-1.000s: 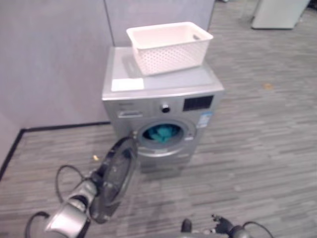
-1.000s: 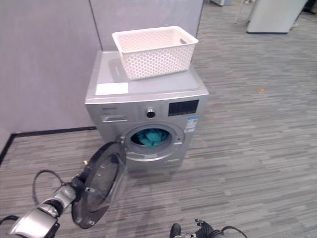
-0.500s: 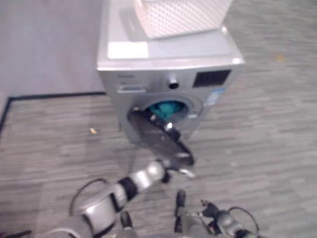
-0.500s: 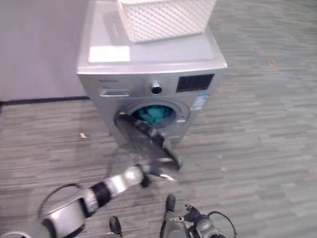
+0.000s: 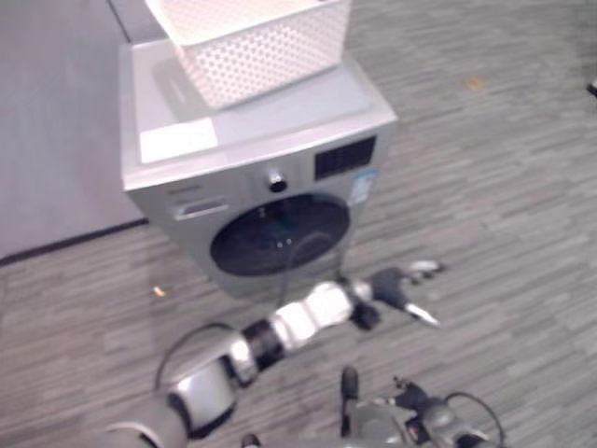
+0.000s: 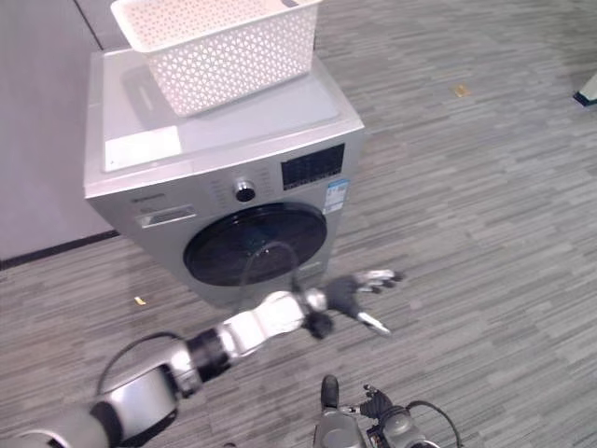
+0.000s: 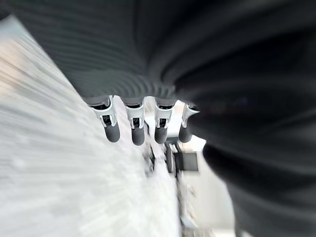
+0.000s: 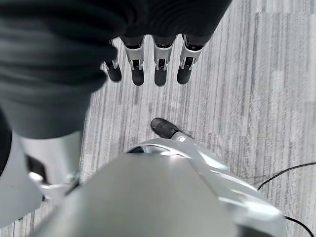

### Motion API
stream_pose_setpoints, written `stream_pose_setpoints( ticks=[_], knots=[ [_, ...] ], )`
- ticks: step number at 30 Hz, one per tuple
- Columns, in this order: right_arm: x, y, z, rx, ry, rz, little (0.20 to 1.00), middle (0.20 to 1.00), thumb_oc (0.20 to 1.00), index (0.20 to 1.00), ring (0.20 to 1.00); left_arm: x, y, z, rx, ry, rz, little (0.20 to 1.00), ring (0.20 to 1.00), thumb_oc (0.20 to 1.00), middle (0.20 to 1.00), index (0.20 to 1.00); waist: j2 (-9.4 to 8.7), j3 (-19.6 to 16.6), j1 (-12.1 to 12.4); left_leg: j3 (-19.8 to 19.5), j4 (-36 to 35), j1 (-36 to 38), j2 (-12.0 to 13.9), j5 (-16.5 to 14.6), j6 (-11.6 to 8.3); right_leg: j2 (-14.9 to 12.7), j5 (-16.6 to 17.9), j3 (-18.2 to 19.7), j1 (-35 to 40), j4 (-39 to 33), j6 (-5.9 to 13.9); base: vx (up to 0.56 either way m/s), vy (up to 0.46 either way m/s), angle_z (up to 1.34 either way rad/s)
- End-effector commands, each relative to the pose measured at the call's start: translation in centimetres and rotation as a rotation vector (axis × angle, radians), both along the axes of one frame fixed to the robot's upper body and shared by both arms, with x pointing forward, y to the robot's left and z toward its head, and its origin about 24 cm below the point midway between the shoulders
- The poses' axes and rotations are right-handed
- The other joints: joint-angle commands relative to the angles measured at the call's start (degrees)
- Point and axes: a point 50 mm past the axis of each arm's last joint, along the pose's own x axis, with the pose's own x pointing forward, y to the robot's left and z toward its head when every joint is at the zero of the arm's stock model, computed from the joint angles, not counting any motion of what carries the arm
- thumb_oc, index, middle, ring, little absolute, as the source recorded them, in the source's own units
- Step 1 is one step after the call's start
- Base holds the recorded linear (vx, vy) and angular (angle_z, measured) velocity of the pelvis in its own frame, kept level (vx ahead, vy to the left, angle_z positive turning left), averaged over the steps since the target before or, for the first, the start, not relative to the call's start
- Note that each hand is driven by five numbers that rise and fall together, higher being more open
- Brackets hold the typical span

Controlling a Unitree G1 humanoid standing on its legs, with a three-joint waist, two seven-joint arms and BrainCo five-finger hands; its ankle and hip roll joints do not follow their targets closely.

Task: Grab the laundry basket,head to the washer,open it,put in the laundry and shut it.

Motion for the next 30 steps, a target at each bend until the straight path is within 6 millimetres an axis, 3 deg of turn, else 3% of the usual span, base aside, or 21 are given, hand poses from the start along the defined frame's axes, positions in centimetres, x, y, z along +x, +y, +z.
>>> stream_pose_setpoints(
  ticks=[1,2,3,4,5,6,12,15,16,17,19,20,23,25,30],
  knots=[
    [-1.4,0.6,-0.7,0.024,0.051,-0.016,1.0,1.0,1.0,1.0,1.0,0.8,-1.6,2.1,-0.15,0.015,-0.007,1.0,1.0,1.0,1.0,1.0,-1.54,-1.66,0.28,-2.18,0.64,0.4,-0.11,-0.19,1.42,0.13,-5.12,-0.29,2.07,0.75,2.5,0.01,-0.015,0.2],
    [-1.2,0.7,-0.6,0.03,0.04,-0.019,1.0,1.0,1.0,1.0,1.0,1.1,-0.1,1.5,-0.148,0.015,0.034,1.0,1.0,1.0,1.0,1.0,-1.61,-1.8,0.88,-2.45,0.64,0.43,-0.08,-0.25,1.39,0.15,-5.29,-0.52,2.44,0.67,2.48,0.07,-0.019,0.25],
    [-1.6,1.0,-0.7,0.072,0.031,-0.035,1.0,1.0,1.0,1.0,1.0,0.7,6.4,-2.1,-0.105,0.108,0.196,1.0,1.0,1.0,1.0,1.0,-1.94,-2.64,2.93,-3.25,0.64,0.86,-0.04,-0.51,1.28,0.08,-5.72,-1.27,3.82,0.44,2.48,0.06,-0.009,0.18],
    [-1.7,1.1,-0.7,0.073,0.032,-0.034,1.0,1.0,1.0,1.0,1.0,0.7,6.4,-2.1,-0.104,0.109,0.197,1.0,1.0,1.0,1.0,1.0,-1.99,-2.7,2.88,-3.26,0.64,0.87,-0.05,-0.52,1.28,0.08,-5.73,-1.28,3.84,0.44,2.49,0.07,0.001,0.07],
    [-2.3,1.1,-0.9,0.087,0.045,-0.046,1.0,1.0,1.0,1.0,1.0,0.0,9.3,-3.7,-0.058,0.135,0.267,1.0,1.0,1.0,1.0,1.0,-2.06,-3.07,3.93,-3.59,0.64,1.02,-0.08,-0.71,1.27,-0.06,-5.88,-1.77,4.4,0.39,2.52,0.02,0.005,0.03],
    [-2.3,1.1,-0.9,0.088,0.046,-0.045,1.0,1.0,1.0,1.0,1.0,-0.1,9.4,-3.7,-0.057,0.136,0.268,1.0,1.0,1.0,1.0,1.0,-2.11,-3.14,3.84,-3.63,0.64,1.02,-0.09,-0.71,1.27,-0.07,-5.89,-1.8,4.41,0.38,2.53,0.03,0.013,0.15],
    [-3.9,0.7,-1.2,0.119,0.084,-0.112,1.0,1.0,1.0,1.0,1.0,-3.7,19.0,-9.2,0.12,0.278,0.573,1.0,1.0,1.0,1.0,1.0,-2.76,-4.29,6.89,-5.11,0.64,1.06,-0.58,-0.71,1.55,-0.79,-5.91,-3.18,5.56,0.4,2.61,0.0,0.024,0.25],
    [-4.5,0.1,-1.2,0.118,0.092,-0.145,1.0,1.0,1.0,1.0,1.0,-6.8,23.0,-12.5,0.274,0.375,0.716,1.0,1.0,1.0,1.0,1.0,-3.1,-4.88,8.09,-5.82,0.64,0.98,-1.16,-0.8,1.8,-1.35,-5.7,-3.5,5.91,0.47,2.87,-0.03,0.058,0.15],
    [-4.9,-0.3,-1.3,0.111,0.101,-0.168,1.0,1.0,1.0,1.0,1.0,-8.9,25.0,-14.2,0.353,0.455,0.805,1.0,1.0,1.0,1.0,1.0,-3.29,-5.2,8.72,-6.28,0.72,0.81,-1.5,-0.82,2.01,-1.72,-5.54,-3.8,6.08,0.55,2.94,-0.03,0.057,0.21],
    [-4.9,-0.3,-1.3,0.111,0.101,-0.168,1.0,1.0,1.0,1.0,1.0,-8.9,24.9,-14.3,0.353,0.455,0.805,1.0,1.0,1.0,1.0,1.0,-3.27,-5.19,8.69,-6.29,0.72,0.8,-1.51,-0.82,2.02,-1.73,-5.54,-3.82,6.08,0.55,2.95,-0.04,0.076,0.19],
    [-5.3,-0.8,-1.3,0.096,0.114,-0.18,1.0,1.0,1.0,1.0,1.0,-11.5,26.4,-16.3,0.483,0.54,0.864,1.0,1.0,1.0,1.0,1.0,-3.53,-5.55,9.2,-6.74,0.96,0.63,-2.04,-0.91,2.33,-2.24,-5.37,-4.13,6.44,0.66,3.03,-0.03,0.061,0.12],
    [-5.2,-0.8,-1.3,0.095,0.113,-0.179,1.0,1.0,1.0,1.0,1.0,-11.5,26.4,-16.3,0.483,0.54,0.864,1.0,1.0,1.0,1.0,1.0,-3.51,-5.53,9.18,-6.76,0.96,0.64,-2.05,-0.91,2.34,-2.25,-5.37,-4.14,6.45,0.66,3.03,-0.03,0.048,0.09],
    [-5.7,-1.0,-1.3,0.079,0.132,-0.186,1.0,1.0,1.0,1.0,1.0,-15.4,27.5,-18.6,0.576,0.714,0.993,1.0,1.0,1.0,1.0,1.0,-3.88,-6.24,9.73,-7.63,1.08,0.49,-2.74,-1.05,2.73,-2.88,-5.24,-4.74,7.0,0.71,3.07,-0.05,0.068,0.06],
    [-5.8,-0.8,-1.4,0.076,0.143,-0.182,1.0,1.0,1.0,1.0,1.0,-16.8,27.7,-19.2,0.605,0.77,1.038,1.0,1.0,1.0,1.0,1.0,-4.09,-6.72,10.01,-8.07,1.03,0.5,-3.11,-1.18,2.87,-3.17,-5.25,-4.99,7.29,0.69,3.1,-0.03,0.059,0.07],
    [-6.0,-0.2,-1.6,0.084,0.16,-0.161,1.0,1.0,1.0,1.0,1.0,-17.5,27.4,-19.6,0.586,0.819,1.092,1.0,1.0,1.0,1.0,1.0,-4.44,-7.19,10.45,-9.1,1.01,0.27,-3.56,-1.16,3.23,-3.6,-5.16,-5.25,7.69,0.7,3.12,-0.02,0.039,0.1]
  ],
)
